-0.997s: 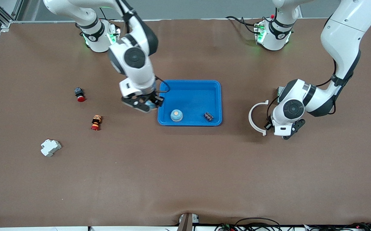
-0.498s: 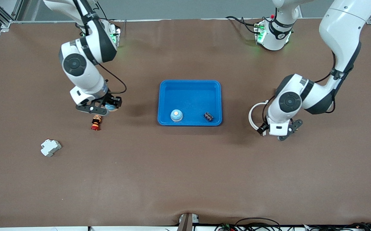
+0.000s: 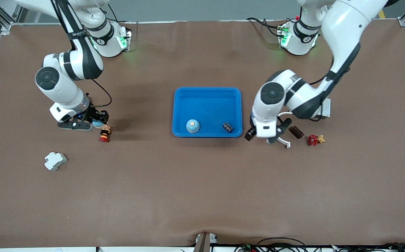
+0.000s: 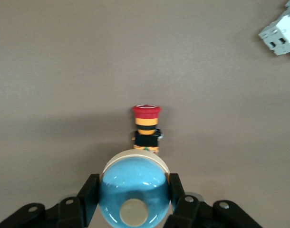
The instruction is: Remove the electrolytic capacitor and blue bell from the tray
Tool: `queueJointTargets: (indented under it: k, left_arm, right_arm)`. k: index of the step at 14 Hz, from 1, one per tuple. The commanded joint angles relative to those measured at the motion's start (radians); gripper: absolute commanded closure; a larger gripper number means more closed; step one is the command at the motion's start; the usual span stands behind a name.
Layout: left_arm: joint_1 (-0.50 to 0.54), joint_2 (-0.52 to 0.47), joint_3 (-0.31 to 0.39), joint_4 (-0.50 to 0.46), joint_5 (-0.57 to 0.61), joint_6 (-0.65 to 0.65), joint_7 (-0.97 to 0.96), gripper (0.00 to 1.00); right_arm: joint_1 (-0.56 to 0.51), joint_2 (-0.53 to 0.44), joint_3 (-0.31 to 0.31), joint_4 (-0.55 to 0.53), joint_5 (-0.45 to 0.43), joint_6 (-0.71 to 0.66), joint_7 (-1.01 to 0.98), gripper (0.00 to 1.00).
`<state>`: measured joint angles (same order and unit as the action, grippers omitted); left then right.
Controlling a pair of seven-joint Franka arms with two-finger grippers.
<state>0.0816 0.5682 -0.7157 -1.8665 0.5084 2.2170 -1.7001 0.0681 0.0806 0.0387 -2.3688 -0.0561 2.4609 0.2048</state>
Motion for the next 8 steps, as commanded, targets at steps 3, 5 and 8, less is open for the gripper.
queueJointTargets:
  k: [3, 5, 8]
  left_arm:
    - [-0.091, 0.130, 0.002, 0.104, -0.005, -0.010, -0.104, 0.14]
    - [-0.118, 0.162, 0.008, 0.107, 0.007, 0.027, -0.137, 0.15]
    - [-0.172, 0.173, 0.042, 0.107, 0.007, 0.070, -0.185, 0.17]
  right_arm:
    - [-0.100, 0.097, 0.018, 0.049, 0.001, 0.039, -0.137, 1.00]
    - [-0.116, 0.149, 0.017, 0.110, -0.001, 0.027, -0.156, 1.00]
    - [-0.165, 0.250, 0.017, 0.213, -0.001, 0.026, -0.234, 1.00]
